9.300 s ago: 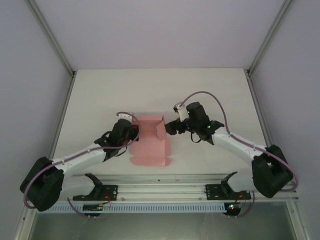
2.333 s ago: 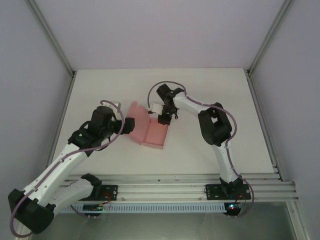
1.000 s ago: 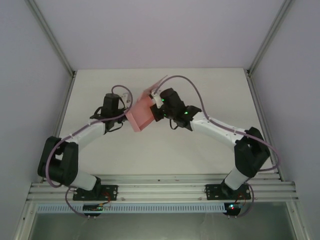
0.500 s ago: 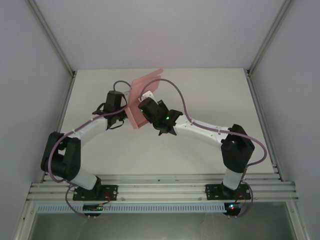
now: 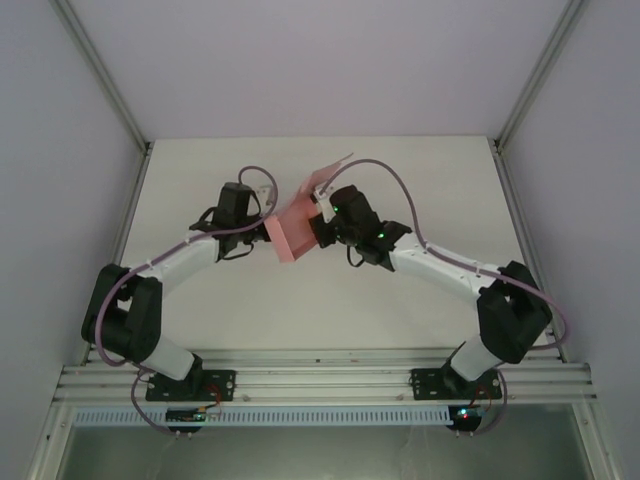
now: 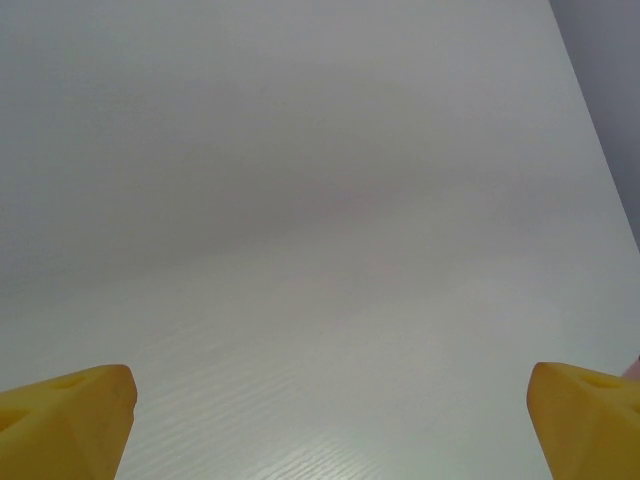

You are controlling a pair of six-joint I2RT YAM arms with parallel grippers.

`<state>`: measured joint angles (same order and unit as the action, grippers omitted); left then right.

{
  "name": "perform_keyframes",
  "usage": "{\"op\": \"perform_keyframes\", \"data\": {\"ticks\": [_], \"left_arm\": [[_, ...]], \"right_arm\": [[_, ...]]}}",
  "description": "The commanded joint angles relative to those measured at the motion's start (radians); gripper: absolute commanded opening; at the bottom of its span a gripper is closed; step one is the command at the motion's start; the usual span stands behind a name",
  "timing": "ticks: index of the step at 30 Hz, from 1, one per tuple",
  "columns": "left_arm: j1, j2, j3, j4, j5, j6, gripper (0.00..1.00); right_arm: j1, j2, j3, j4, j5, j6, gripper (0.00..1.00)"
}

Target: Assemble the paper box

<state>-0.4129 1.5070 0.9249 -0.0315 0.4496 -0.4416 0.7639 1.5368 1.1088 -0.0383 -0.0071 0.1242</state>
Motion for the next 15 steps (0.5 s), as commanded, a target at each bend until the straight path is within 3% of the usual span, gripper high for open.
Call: {"op": "perform_keyframes", "data": {"ticks": [1,3,9,15], "left_arm": [[-0.07,-0.075,0.08,0.104,0.177,0.075,1.0],[-0.07,-0.08,0.091,0.026,0.095,0.091,1.0],[-0.017,-0.142,0.072,-0.28,-0.299,0.076,0.99],[0.145,-0.291,-0.058,-0.407,-0.449,-0.02,1.0]], "right_arm": [[0.018,-0.018,-0.024,0.006,-0.14,0.021,0.05],[0.017,-0.053,-0.02,-0.042,-0.022,0.02,0.04],[-0.016,-0.157,-0.044,-0.244,0.218,0.087,0.02],[-0.041,-0.164,-0.114,-0.378,0.374,0.202,0.02]]}}
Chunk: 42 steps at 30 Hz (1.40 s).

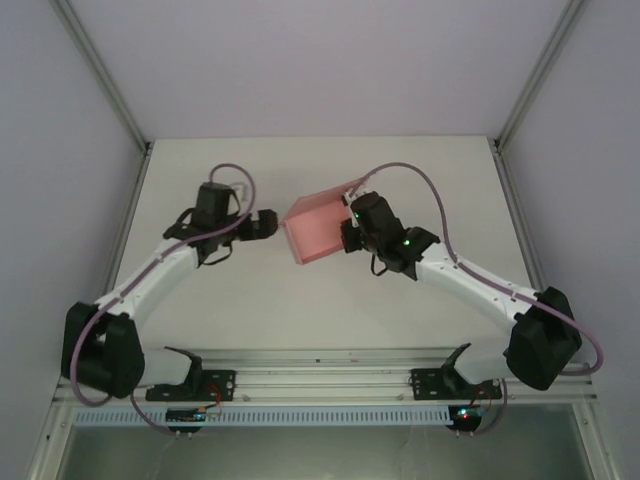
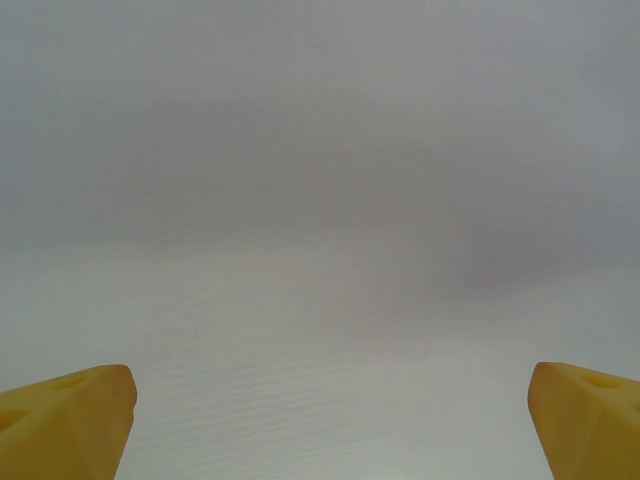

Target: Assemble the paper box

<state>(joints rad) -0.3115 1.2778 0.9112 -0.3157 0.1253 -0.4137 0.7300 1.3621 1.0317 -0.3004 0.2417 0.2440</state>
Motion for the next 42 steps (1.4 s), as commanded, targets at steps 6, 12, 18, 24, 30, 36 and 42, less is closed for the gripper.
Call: {"op": "perform_keyframes", "data": {"ticks": [6,12,18,24,30,36,42], "left_arm": [[0.064,-0.161,-0.074,-0.145,-0.123,-0.057,1.0],[0.061,-0.182,-0.114,-0.056,-0.002,-0.032,1.0],[0.038,-0.179,-0.125,0.014,0.117,0.023,1.0],[-0.04,-0.148,-0.09,0.046,0.157,0.106,1.0],[-0.047,-0.032,-0.006,0.034,0.173,0.169,1.0],[-0.015,0.149,0.128,0.011,0.301,0.275,1.0],[0.031,0.362,0.322,-0.087,0.476,0.466,0.99]], "right_arm": [[0.03,0.238,-0.013,-0.142,0.181,0.279,0.02],[0.089,0.436,0.113,-0.221,0.23,0.428,0.07],[0.103,0.457,0.118,-0.216,0.198,0.484,0.31],[0.115,0.329,0.093,-0.205,0.215,0.442,0.51],[0.044,0.16,0.027,-0.087,0.119,0.249,0.78],[-0.176,0.077,-0.018,0.102,-0.442,-0.168,0.98],[-0.299,0.27,0.282,-0.176,-0.661,-0.54,0.99]]}}
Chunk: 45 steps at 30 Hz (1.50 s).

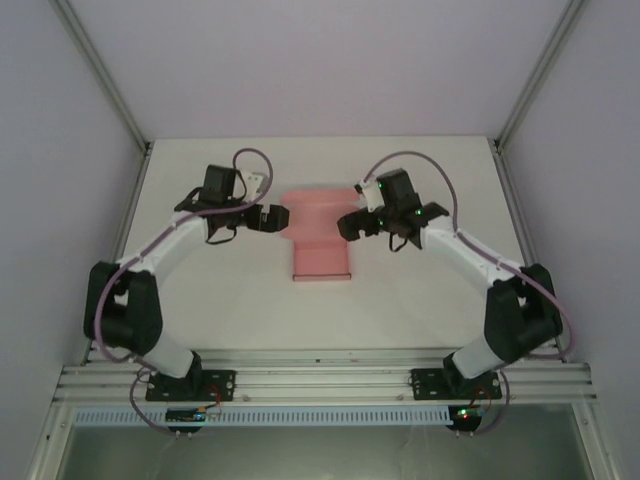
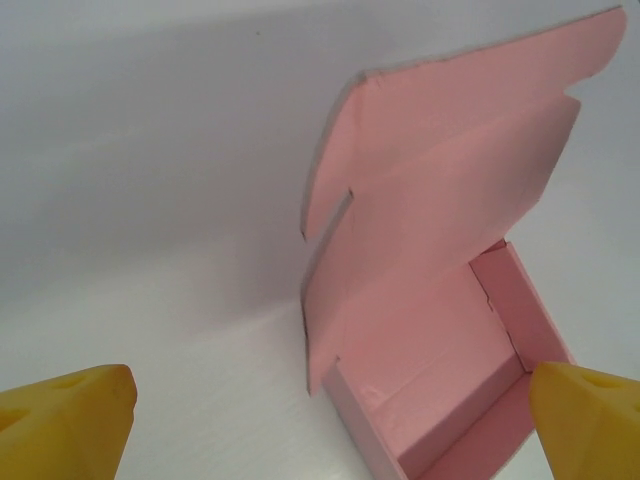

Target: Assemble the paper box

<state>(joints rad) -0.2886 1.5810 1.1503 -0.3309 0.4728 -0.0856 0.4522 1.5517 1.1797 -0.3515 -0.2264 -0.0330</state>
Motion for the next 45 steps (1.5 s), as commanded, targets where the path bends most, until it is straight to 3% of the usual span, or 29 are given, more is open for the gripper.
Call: {"op": "perform_keyframes", "data": {"ticks": [1,4,9,12,15,19,23,25,29,36,41,45], "left_arm": [[0.006,0.096,0.123,-0.104,0.147,0.171,0.97],[0.005,0.201,0.238,-0.222,0.181,0.262,0.88],[0.004,0.301,0.342,-0.317,0.181,0.309,0.68],[0.001,0.325,0.368,-0.327,0.186,0.314,0.44],[-0.006,0.332,0.385,-0.337,0.192,0.321,0.22],[-0.028,0.327,0.4,-0.341,0.155,0.306,0.0],[-0.062,0.311,0.402,-0.345,0.027,0.273,0.0],[-0.083,0.292,0.385,-0.332,-0.053,0.239,0.0],[-0.132,0.23,0.344,-0.291,-0.258,0.108,0.0],[-0.207,0.125,0.284,-0.236,-0.446,-0.088,0.0],[-0.251,0.07,0.216,-0.094,-0.473,-0.244,0.0],[-0.259,0.045,0.131,0.057,-0.498,-0.369,0.0]], "right_arm": [[-0.038,0.136,0.202,-0.188,-0.207,-0.289,0.99],[-0.072,0.271,0.369,-0.346,-0.208,-0.354,0.98],[-0.104,0.379,0.471,-0.396,-0.224,-0.364,0.97],[-0.114,0.428,0.504,-0.413,-0.254,-0.385,0.92],[-0.113,0.465,0.548,-0.468,-0.26,-0.441,0.74],[-0.109,0.458,0.532,-0.446,-0.255,-0.423,0.36],[-0.107,0.428,0.514,-0.432,-0.248,-0.399,0.13],[-0.103,0.403,0.498,-0.419,-0.222,-0.378,0.08],[-0.071,0.336,0.441,-0.35,-0.102,-0.322,0.06],[0.025,0.206,0.296,-0.086,0.248,-0.048,0.04],[0.115,0.154,0.195,0.116,0.494,0.226,0.06],[0.169,0.153,0.124,0.258,0.599,0.424,0.06]]}}
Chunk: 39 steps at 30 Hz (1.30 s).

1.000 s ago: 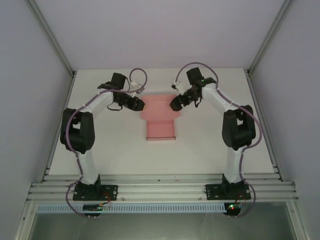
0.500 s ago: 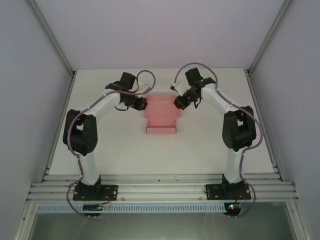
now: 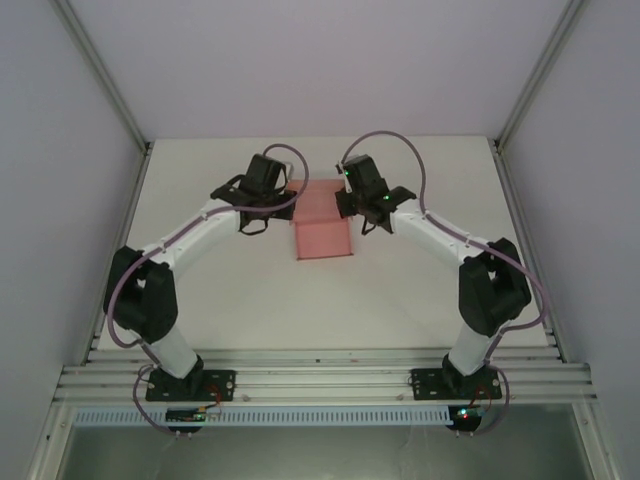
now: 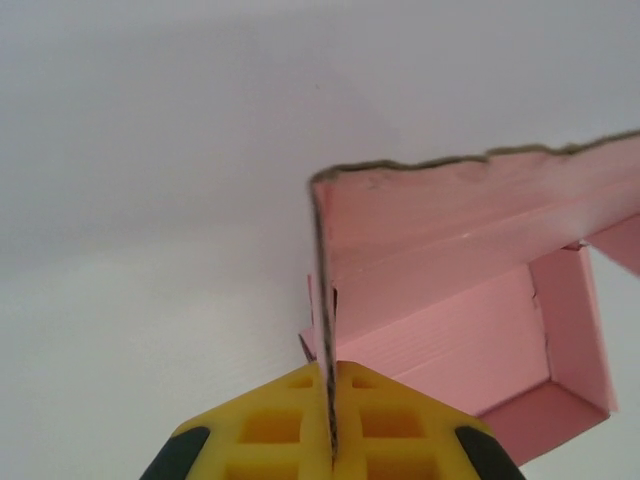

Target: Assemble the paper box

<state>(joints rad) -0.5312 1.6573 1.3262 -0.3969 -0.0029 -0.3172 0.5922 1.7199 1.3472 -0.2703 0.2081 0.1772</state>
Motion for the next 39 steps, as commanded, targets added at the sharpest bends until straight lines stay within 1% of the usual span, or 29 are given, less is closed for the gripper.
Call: {"op": "perform_keyframes", "data": {"ticks": [1,3,5,6,7,8,10,13,16,19,23,26,27,28,30,32,34,35,36,37,39], "left_arm": [[-0.018,-0.028,-0.059,0.152,-0.026,-0.143,0.0],[-0.021,-0.017,-0.084,0.202,-0.043,-0.181,0.0],[-0.022,-0.005,-0.102,0.246,-0.025,-0.212,0.0],[-0.024,0.002,-0.113,0.27,-0.007,-0.209,0.0],[-0.031,0.007,-0.125,0.288,-0.016,-0.215,0.0],[-0.041,0.011,-0.136,0.306,-0.032,-0.207,0.0],[-0.058,0.017,-0.153,0.303,-0.053,-0.197,0.0],[-0.084,0.011,-0.207,0.332,-0.063,-0.189,0.0],[-0.108,-0.012,-0.281,0.374,-0.073,-0.184,0.0],[-0.127,-0.041,-0.359,0.432,-0.071,-0.174,0.0],[-0.142,-0.081,-0.453,0.496,-0.05,-0.177,0.0],[-0.159,-0.119,-0.526,0.542,-0.052,-0.169,0.0],[-0.162,-0.134,-0.546,0.546,-0.047,-0.169,0.03],[-0.164,-0.156,-0.567,0.55,-0.042,-0.169,0.1],[-0.171,-0.206,-0.606,0.541,-0.036,-0.17,0.11],[-0.167,-0.261,-0.642,0.526,-0.034,-0.181,0.21],[-0.168,-0.327,-0.669,0.498,-0.029,-0.191,0.42],[-0.168,-0.358,-0.681,0.481,-0.025,-0.193,0.51],[-0.169,-0.395,-0.687,0.451,-0.029,-0.199,0.65],[-0.168,-0.427,-0.693,0.426,-0.033,-0.204,0.74],[-0.168,-0.494,-0.695,0.365,-0.037,-0.21,0.86]], "right_arm": [[0.037,-0.016,-0.066,0.214,0.171,0.259,0.07],[0.045,-0.009,-0.11,0.304,0.187,0.348,0.06],[0.058,0.006,-0.137,0.36,0.195,0.399,0.06],[0.069,0.013,-0.148,0.389,0.212,0.402,0.05],[0.08,0.021,-0.149,0.41,0.233,0.402,0.05],[0.093,0.026,-0.183,0.423,0.261,0.41,0.06],[0.108,0.026,-0.199,0.42,0.31,0.457,0.08],[0.137,0.018,-0.238,0.448,0.37,0.516,0.1],[0.175,0.014,-0.287,0.492,0.43,0.536,0.1],[0.209,0.009,-0.358,0.566,0.468,0.53,0.11],[0.25,-0.017,-0.483,0.722,0.516,0.478,0.11],[0.272,-0.041,-0.554,0.825,0.533,0.361,0.13],[0.279,-0.044,-0.573,0.866,0.535,0.322,0.14],[0.284,-0.05,-0.589,0.881,0.536,0.305,0.15],[0.291,-0.065,-0.617,0.904,0.524,0.272,0.16],[0.304,-0.065,-0.644,0.948,0.526,0.222,0.16],[0.315,-0.057,-0.67,0.991,0.524,0.172,0.17],[0.32,-0.056,-0.681,1.004,0.522,0.157,0.17],[0.324,-0.057,-0.69,1.009,0.517,0.143,0.18],[0.328,-0.057,-0.696,1.007,0.513,0.134,0.19],[0.333,-0.057,-0.702,0.986,0.521,0.127,0.19]]}}
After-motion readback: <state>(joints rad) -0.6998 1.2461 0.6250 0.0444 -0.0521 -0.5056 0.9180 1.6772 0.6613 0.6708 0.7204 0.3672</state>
